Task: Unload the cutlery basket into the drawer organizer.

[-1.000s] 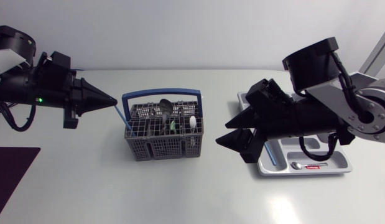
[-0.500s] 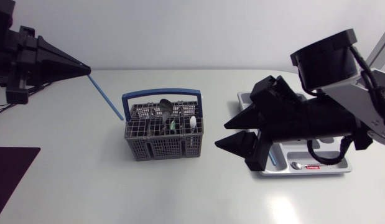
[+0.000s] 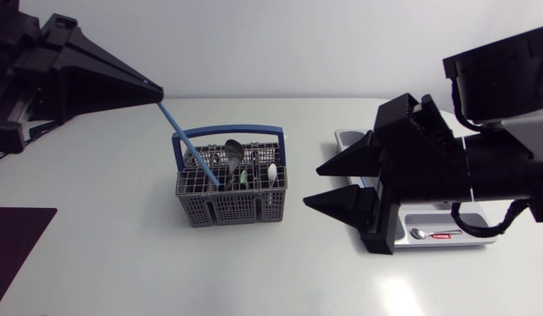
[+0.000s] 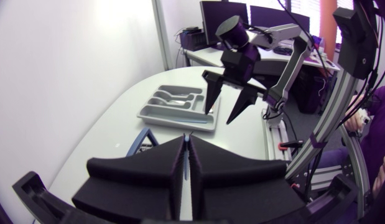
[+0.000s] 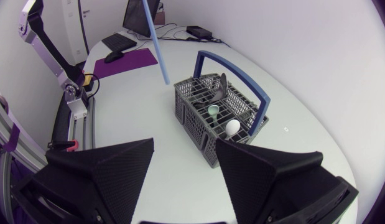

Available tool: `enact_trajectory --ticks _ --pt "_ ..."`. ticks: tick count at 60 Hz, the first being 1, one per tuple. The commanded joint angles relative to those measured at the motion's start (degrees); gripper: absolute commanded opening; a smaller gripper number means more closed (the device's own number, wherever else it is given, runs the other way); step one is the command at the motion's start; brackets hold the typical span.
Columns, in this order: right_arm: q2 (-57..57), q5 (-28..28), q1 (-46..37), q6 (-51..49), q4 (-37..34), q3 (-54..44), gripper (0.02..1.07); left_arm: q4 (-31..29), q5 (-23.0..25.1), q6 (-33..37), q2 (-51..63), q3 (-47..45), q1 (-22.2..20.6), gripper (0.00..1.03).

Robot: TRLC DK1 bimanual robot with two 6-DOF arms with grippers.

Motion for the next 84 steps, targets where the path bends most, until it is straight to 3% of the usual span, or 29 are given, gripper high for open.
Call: enact_trajectory --ticks 1,24,43,48,52,81,84 --pt "0.86 -0.61 0.71 1.20 0.97 -1.64 0.75 1.52 2.17 -3.94 2.57 -1.93 -2.95 0.03" --pt "6.22 -3.33 0.62 1.02 7.38 -5.24 0.74 3.10 10.87 -6.40 16.81 0.09 -8.57 0.03" --pt "9.48 -6.06 0.62 1.11 9.49 -5.07 0.74 3.63 11.31 -8.16 22.52 5.54 -13.06 0.03" --pt "9.74 -6.23 0.45 1.11 9.49 -5.07 0.68 3.71 11.40 -8.51 23.66 6.42 -13.76 0.03" --pt "9.74 -6.41 0.54 1.20 9.58 -5.16 0.64 4.07 11.40 -8.86 24.10 6.77 -13.85 0.03" --pt "9.74 -6.59 1.41 3.57 8.97 -4.01 0.63 4.77 11.40 -9.13 24.45 7.04 -13.76 0.03" --pt "9.74 -6.59 1.85 3.83 8.97 -3.93 0.58 4.77 11.40 -9.13 24.45 6.95 -13.76 0.03"
